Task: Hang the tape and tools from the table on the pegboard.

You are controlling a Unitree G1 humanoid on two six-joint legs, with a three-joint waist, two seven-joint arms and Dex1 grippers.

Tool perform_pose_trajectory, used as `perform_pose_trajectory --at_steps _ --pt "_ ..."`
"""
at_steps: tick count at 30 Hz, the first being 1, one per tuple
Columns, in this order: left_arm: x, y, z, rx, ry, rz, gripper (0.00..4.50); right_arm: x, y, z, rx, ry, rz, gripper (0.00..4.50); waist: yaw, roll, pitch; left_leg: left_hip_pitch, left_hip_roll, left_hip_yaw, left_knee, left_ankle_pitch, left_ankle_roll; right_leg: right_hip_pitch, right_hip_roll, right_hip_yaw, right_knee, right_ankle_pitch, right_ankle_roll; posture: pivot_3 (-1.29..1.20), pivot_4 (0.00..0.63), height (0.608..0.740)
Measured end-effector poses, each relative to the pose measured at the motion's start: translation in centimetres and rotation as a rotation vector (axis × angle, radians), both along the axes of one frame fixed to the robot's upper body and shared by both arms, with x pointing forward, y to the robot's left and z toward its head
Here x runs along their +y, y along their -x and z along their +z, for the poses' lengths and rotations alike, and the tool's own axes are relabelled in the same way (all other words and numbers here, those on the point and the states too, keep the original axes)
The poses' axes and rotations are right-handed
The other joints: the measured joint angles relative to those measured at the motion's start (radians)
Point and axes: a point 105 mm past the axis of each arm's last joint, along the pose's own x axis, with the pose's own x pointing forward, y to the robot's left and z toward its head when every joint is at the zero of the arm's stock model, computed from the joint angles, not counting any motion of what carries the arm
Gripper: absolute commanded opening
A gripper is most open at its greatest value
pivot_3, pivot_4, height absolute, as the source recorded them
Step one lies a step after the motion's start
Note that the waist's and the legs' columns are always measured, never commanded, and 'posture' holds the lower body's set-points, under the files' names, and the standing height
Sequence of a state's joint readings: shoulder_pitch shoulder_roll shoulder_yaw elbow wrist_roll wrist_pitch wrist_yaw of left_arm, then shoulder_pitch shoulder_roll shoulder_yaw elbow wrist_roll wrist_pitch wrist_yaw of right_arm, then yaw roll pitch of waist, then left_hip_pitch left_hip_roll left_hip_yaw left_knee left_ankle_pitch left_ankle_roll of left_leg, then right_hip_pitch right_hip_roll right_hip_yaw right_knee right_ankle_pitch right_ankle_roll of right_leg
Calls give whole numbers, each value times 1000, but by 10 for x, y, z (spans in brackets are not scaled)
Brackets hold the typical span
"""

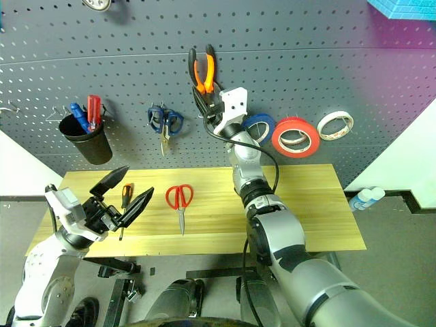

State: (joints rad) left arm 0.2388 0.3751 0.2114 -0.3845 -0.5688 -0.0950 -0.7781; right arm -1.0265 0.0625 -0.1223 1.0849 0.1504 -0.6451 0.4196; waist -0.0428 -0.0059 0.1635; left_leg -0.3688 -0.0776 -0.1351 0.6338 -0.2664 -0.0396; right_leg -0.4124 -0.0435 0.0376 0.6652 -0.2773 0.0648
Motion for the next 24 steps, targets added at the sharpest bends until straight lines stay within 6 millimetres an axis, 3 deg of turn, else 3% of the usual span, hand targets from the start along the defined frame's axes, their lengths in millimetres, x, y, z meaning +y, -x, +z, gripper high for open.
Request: perform_pose_trajectory --at_steps 4,10,19,20,24 --pt "0 1 2 -5 -8 -2 4500 0 0 -4 -2 28 -13 2100 0 1 3 1 0 0 0 0 0 1 0 0 0 0 0 50 190 740" --pt "1 2 0 8 5 9 4500 -4 1 -40 100 69 -42 2100 0 2 9 2 0 0 -1 0 0 1 0 0 -1 0 0 50 184 740" --pt "1 2 0 8 7 9 4500 -3 -2 -43 104 109 -90 2100 1 2 10 7 0 0 -2 0 0 6 0 0 -2 -1 -1 52 175 740" --pt "1 2 0 8 7 9 4500 -2 -2 -43 103 113 -97 2817 1 2 10 8 0 0 -3 0 0 7 0 0 -2 -1 -1 52 175 740" --pt "1 2 0 7 8 8 4500 2 -1 -46 108 139 -91 4021 1 2 10 11 0 0 -3 0 0 9 0 0 -2 -2 -3 52 171 740"
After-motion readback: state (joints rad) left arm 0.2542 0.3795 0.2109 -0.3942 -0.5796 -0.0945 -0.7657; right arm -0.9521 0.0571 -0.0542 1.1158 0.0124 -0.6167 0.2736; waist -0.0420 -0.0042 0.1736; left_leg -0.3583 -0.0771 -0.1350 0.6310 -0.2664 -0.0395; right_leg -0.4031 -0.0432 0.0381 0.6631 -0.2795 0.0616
